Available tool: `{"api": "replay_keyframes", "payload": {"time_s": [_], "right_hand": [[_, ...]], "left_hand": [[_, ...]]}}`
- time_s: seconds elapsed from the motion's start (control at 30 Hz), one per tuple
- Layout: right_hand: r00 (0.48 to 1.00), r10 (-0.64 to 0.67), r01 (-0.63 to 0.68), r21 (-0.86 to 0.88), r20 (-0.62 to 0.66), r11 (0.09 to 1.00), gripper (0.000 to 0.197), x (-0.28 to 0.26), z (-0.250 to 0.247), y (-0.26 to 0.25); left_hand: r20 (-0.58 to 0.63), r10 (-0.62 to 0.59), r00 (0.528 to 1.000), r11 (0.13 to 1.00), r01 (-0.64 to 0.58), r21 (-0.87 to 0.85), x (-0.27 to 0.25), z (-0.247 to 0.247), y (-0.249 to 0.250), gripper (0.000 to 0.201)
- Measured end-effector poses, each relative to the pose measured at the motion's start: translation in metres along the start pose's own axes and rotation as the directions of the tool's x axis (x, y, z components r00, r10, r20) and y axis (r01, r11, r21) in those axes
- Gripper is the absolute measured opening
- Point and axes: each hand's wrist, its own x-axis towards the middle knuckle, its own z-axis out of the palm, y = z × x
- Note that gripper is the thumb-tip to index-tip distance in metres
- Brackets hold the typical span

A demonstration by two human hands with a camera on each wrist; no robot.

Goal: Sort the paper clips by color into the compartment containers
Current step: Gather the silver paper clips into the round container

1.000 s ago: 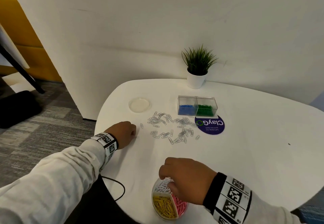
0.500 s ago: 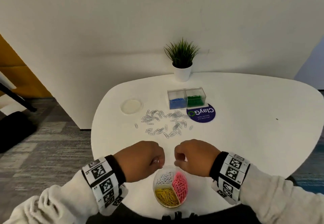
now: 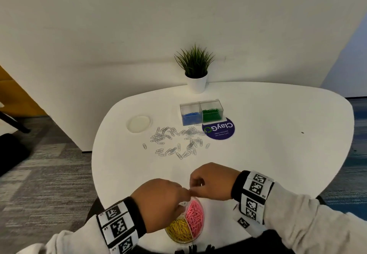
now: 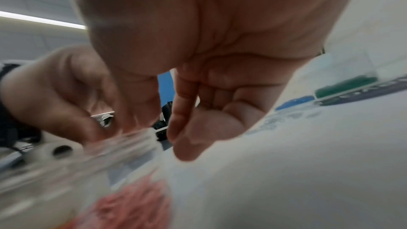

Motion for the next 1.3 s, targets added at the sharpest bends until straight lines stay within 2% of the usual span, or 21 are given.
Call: {"api": "replay_keyframes", "payload": {"time_s": [0.07,0.17,0.27,0.37,0.43,0.5,0.63,0.73,0.8,0.87,0.9,0.93,0.97,1.03,1.07,1.1,1.13,1.17,1.2,1.27,1.3], "right_hand": [[0.991,0.024,-0.019,0.036,-0.129,0.999,0.016,0.011,-0.008,0.018],[0.933,0.116,-0.127,-0.01,-0.341,0.992,0.016,0.03,-0.026,0.054],[0.929,0.171,-0.216,-0.104,-0.327,0.971,0.025,0.049,-0.038,0.078],[0.949,0.137,-0.213,-0.258,-0.283,0.942,0.024,0.061,-0.04,0.084],[0.952,0.089,-0.19,-0.339,-0.291,0.921,0.017,0.065,-0.039,0.083],[0.951,0.065,-0.182,-0.377,-0.301,0.908,0.012,0.066,-0.037,0.082],[0.937,0.122,-0.243,-0.362,-0.326,0.9,0.017,0.072,-0.033,0.086],[0.937,0.178,-0.276,-0.322,-0.301,0.906,0.018,0.075,-0.036,0.083],[0.93,0.22,-0.299,-0.256,-0.295,0.919,0.012,0.074,-0.041,0.08],[0.909,0.282,-0.32,-0.082,-0.306,0.944,0.008,0.074,-0.047,0.078],[0.888,0.333,-0.321,0.091,-0.316,0.943,0.008,0.075,-0.051,0.078],[0.863,0.395,-0.304,0.301,-0.316,0.904,0.008,0.076,-0.055,0.077],[0.839,0.458,-0.274,0.499,-0.294,0.822,0.01,0.077,-0.058,0.077],[0.813,0.552,-0.259,0.734,-0.185,0.628,0.011,0.082,-0.065,0.077],[0.812,0.571,-0.283,0.773,-0.123,0.568,0.008,0.085,-0.067,0.077],[0.811,0.58,-0.322,0.765,-0.081,0.558,0.008,0.089,-0.069,0.076],[0.808,0.585,-0.375,0.698,-0.077,0.61,0.01,0.094,-0.069,0.077],[0.809,0.579,-0.438,0.552,-0.103,0.71,0.014,0.097,-0.071,0.076],[0.815,0.561,-0.484,0.363,-0.143,0.796,0.022,0.101,-0.07,0.075],[0.834,0.506,-0.507,0.056,-0.219,0.86,0.039,0.105,-0.068,0.069],[0.843,0.482,-0.498,-0.011,-0.24,0.867,0.043,0.107,-0.068,0.065]], "left_hand": [[-0.033,-0.004,0.999,0.999,0.002,-0.052,-0.003,-0.001,-0.002,0.031],[-0.103,-0.056,0.993,0.971,0.03,-0.239,-0.002,-0.012,-0.014,0.022],[-0.214,-0.236,0.948,0.909,0.138,-0.394,0.004,-0.017,-0.054,0.013],[-0.309,-0.387,0.869,0.897,0.278,-0.343,0.019,-0.005,-0.113,0.018],[-0.264,-0.468,0.843,0.878,0.41,-0.248,0.03,0.004,-0.146,0.026],[-0.165,-0.533,0.83,0.846,0.515,-0.137,0.039,0.01,-0.169,0.038],[-0.05,-0.526,0.849,0.85,0.524,-0.041,0.052,0.015,-0.19,0.049],[-0.038,-0.504,0.863,0.864,0.503,-0.024,0.059,0.018,-0.192,0.033],[-0.063,-0.525,0.849,0.851,0.524,-0.027,0.062,0.019,-0.188,0.029],[-0.088,-0.565,0.821,0.825,0.562,-0.056,0.061,0.019,-0.185,0.032],[-0.094,-0.583,0.807,0.812,0.578,-0.079,0.061,0.018,-0.184,0.033],[-0.098,-0.602,0.792,0.798,0.593,-0.111,0.061,0.019,-0.184,0.032],[-0.113,-0.628,0.77,0.776,0.608,-0.171,0.061,0.018,-0.183,0.03],[-0.131,-0.704,0.698,0.667,0.586,-0.461,0.061,0.017,-0.183,0.024],[-0.1,-0.75,0.654,0.533,0.509,-0.676,0.063,0.016,-0.183,0.024],[-0.019,-0.783,0.621,0.339,0.4,-0.851,0.064,0.013,-0.181,0.025],[0.075,-0.793,0.604,0.137,0.297,-0.945,0.067,0.009,-0.179,0.026],[0.152,-0.792,0.592,-0.017,0.228,-0.973,0.069,0.005,-0.177,0.027],[0.212,-0.788,0.578,-0.115,0.2,-0.973,0.071,0.002,-0.174,0.029],[0.268,-0.775,0.572,-0.179,0.209,-0.962,0.076,-0.002,-0.168,0.032],[0.284,-0.761,0.583,-0.182,0.229,-0.956,0.077,-0.003,-0.167,0.03]]}}
